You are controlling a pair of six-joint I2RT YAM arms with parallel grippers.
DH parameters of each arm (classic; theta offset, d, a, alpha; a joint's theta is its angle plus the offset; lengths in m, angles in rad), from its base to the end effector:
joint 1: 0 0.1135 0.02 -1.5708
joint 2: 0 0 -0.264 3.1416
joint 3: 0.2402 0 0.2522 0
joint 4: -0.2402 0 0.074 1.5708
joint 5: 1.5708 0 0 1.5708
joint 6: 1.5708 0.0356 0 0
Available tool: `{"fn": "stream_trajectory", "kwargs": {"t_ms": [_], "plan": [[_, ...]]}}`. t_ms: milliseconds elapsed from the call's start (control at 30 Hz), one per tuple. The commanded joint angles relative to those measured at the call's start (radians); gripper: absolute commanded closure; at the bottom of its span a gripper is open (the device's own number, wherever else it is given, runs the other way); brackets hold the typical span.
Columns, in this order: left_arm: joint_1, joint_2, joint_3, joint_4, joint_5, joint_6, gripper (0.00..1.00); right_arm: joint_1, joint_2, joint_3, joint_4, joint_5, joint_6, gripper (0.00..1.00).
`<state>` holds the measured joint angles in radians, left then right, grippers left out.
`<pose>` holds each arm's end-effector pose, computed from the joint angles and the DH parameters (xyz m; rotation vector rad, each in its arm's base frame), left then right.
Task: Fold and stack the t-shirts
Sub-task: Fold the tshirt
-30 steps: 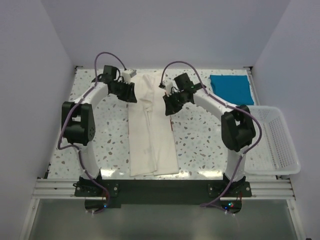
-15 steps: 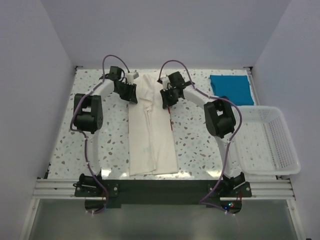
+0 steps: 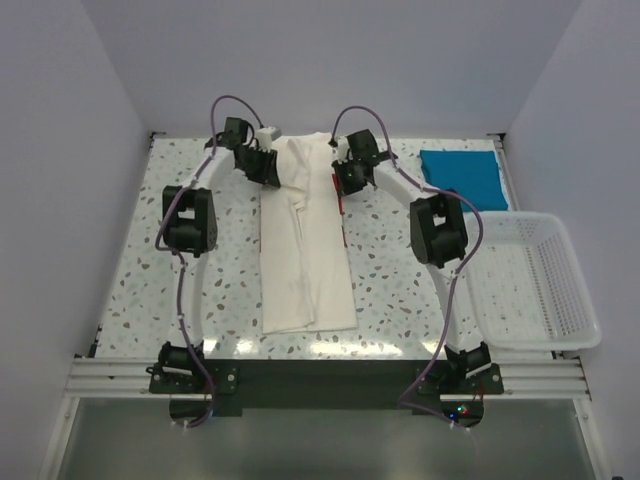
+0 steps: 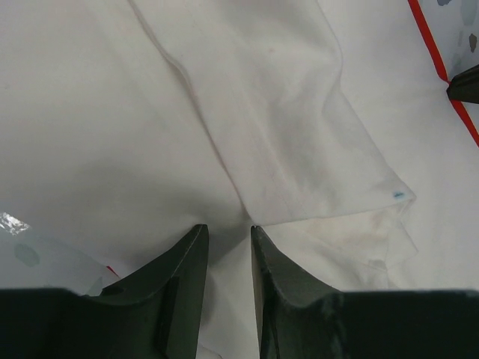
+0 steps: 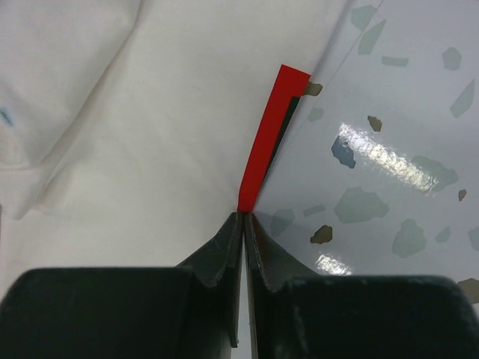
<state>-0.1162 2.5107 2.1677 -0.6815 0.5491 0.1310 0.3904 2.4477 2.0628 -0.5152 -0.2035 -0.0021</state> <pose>0.5325 -0.0809 0.1542 0.5057 2.4650 -0.7014 0.4968 0.2122 0.1607 -0.5725 2.4252 0.4169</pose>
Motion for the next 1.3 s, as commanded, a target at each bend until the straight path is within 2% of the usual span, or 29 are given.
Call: {"fn": "stream_trajectory", "kwargs": {"t_ms": [0,200,267,367,467,533,567,600,633,667,700,767,800,833,900,967,1000,1033,1100,1133,1267], "plan": [[0.009,0.066,0.066,0.003,-0.078,0.013,0.64,-0.007,0.030,0.042,-0.012,0.035,-0.030,0.91],[0.010,0.028,0.035,0.008,-0.040,0.038,0.61,-0.007,-0.033,0.029,0.017,-0.077,-0.029,0.91],[0.010,-0.056,-0.072,0.045,-0.014,0.042,0.57,-0.005,-0.053,0.042,0.036,-0.097,-0.007,0.90],[0.012,-0.197,-0.201,0.151,0.012,0.067,0.47,-0.005,-0.076,0.059,0.053,-0.134,-0.006,0.90],[0.026,-0.311,-0.236,0.178,0.051,0.087,0.39,-0.005,-0.159,0.053,0.053,-0.149,-0.028,0.90],[0.036,-0.418,-0.262,0.210,0.074,0.090,0.32,-0.004,-0.232,0.010,0.086,-0.163,-0.102,0.86],[0.047,-0.459,-0.296,0.215,0.093,0.113,0.28,-0.002,-0.312,-0.010,0.096,-0.168,-0.136,0.73],[0.050,-0.505,-0.322,0.227,0.097,0.131,0.23,-0.001,-0.358,-0.050,0.121,-0.172,-0.174,0.66],[0.053,-0.604,-0.353,0.235,0.097,0.153,0.13,0.002,-0.399,-0.073,0.132,-0.177,-0.252,0.59],[0.056,-0.659,-0.424,0.243,0.104,0.217,0.07,0.004,-0.483,-0.099,0.141,-0.201,-0.292,0.48],[0.058,-0.715,-0.465,0.256,0.115,0.257,0.00,0.002,-0.522,-0.146,0.148,-0.223,-0.336,0.41],[0.059,-0.887,-0.610,0.290,0.144,0.332,0.00,0.004,-0.602,-0.206,0.153,-0.293,-0.465,0.20],[0.058,-0.942,-0.668,0.372,0.124,0.328,0.00,0.004,-0.671,-0.274,0.168,-0.306,-0.489,0.02],[0.058,-1.051,-0.725,0.420,0.105,0.314,0.00,0.005,-0.711,-0.312,0.173,-0.324,-0.525,0.01],[0.056,-1.154,-0.870,0.474,0.092,0.340,0.00,0.005,-0.813,-0.407,0.150,-0.405,-0.593,0.01],[0.053,-1.263,-0.939,0.383,0.187,0.509,0.00,0.010,-0.869,-0.455,0.075,-0.474,-0.746,0.01],[0.044,-1.288,-0.951,0.226,0.219,0.583,0.00,0.019,-0.894,-0.484,-0.051,-0.494,-0.807,0.01],[0.000,-1.329,-0.980,0.145,0.225,0.696,0.00,0.045,-0.933,-0.500,-0.125,-0.496,-0.931,0.01],[-0.037,-1.372,-1.040,-0.022,0.232,0.777,0.01,0.077,-0.983,-0.599,-0.291,-0.490,-1.040,0.01],[-0.051,-1.427,-1.084,-0.042,0.239,0.803,0.02,0.114,-1.039,-0.650,-0.314,-0.470,-1.112,0.01],[-0.167,-1.562,-1.391,-0.038,0.201,0.892,0.05,0.237,-1.169,-0.924,-0.316,-0.422,-1.188,0.02]]}}
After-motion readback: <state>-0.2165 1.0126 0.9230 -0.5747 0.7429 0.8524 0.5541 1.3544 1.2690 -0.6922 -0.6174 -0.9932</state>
